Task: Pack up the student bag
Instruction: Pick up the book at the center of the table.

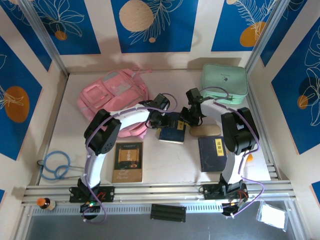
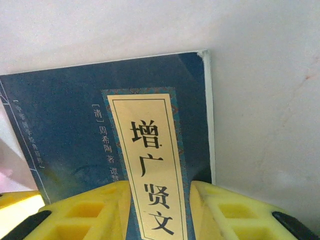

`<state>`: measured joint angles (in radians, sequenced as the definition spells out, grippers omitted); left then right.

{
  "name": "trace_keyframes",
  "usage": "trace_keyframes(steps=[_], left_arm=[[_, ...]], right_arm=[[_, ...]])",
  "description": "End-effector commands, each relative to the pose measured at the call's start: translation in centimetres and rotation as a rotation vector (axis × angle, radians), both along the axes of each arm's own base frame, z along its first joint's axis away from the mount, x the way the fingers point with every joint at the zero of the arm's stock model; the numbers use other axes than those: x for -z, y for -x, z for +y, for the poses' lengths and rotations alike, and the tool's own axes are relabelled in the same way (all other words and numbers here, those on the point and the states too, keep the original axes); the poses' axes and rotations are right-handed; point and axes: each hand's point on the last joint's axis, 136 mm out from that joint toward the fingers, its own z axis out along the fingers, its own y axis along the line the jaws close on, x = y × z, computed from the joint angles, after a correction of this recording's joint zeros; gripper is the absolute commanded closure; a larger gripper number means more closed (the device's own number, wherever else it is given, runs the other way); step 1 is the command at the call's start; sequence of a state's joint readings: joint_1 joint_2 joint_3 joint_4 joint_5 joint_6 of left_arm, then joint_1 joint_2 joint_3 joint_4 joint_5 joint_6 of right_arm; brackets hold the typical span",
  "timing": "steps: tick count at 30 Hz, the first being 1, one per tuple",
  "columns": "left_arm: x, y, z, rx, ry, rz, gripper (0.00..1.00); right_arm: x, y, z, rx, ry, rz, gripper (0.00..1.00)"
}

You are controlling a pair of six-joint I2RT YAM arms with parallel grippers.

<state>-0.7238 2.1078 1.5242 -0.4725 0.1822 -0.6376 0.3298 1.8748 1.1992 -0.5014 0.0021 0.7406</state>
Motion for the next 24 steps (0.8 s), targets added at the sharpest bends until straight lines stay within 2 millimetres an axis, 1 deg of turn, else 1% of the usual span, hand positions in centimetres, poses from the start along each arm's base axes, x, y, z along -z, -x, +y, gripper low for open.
trace_keyframes(steps=[1,4,7,9,13,15,17,20,22,24], left_arm=[[0.1,0.3,-1.3,0.014,0.067,0.048,0.34],[0.4,0.3,-1.2,-0.004,0.079,0.072,0.32],[-0.4,0.2,-1.8,-0.008,0.141,0.082,0.32],[-1.8,0.1,-2.5,-0.003,0.207,0.082,0.32],[-6.0,-0.3,-3.8,0.002,0.376,0.052,0.35],[-7.9,-0.4,-4.1,0.006,0.427,0.027,0.38],[-9.1,-0.3,-4.1,0.008,0.455,0.012,0.42],[-9.8,0.0,-4.1,0.006,0.479,0.011,0.49],[-9.7,0.3,-4.0,0.005,0.483,0.015,0.55],[-9.2,0.4,-3.9,0.000,0.477,0.026,0.56]], right_arm=[[2.3,1.4,0.3,0.002,-0.033,0.088,0.62],[2.4,1.5,0.5,0.008,-0.050,0.097,0.62],[2.5,1.6,0.7,0.012,-0.064,0.104,0.62],[2.5,1.7,0.8,0.018,-0.074,0.107,0.62],[2.5,1.7,1.0,0.031,-0.093,0.114,0.62],[2.5,1.7,1.2,0.031,-0.100,0.111,0.63],[2.5,1.5,1.2,0.034,-0.100,0.101,0.63],[2.5,1.5,1.1,0.042,-0.100,0.094,0.63],[2.5,1.4,1.2,0.045,-0.106,0.092,0.63],[2.6,1.4,1.3,0.048,-0.114,0.092,0.63]])
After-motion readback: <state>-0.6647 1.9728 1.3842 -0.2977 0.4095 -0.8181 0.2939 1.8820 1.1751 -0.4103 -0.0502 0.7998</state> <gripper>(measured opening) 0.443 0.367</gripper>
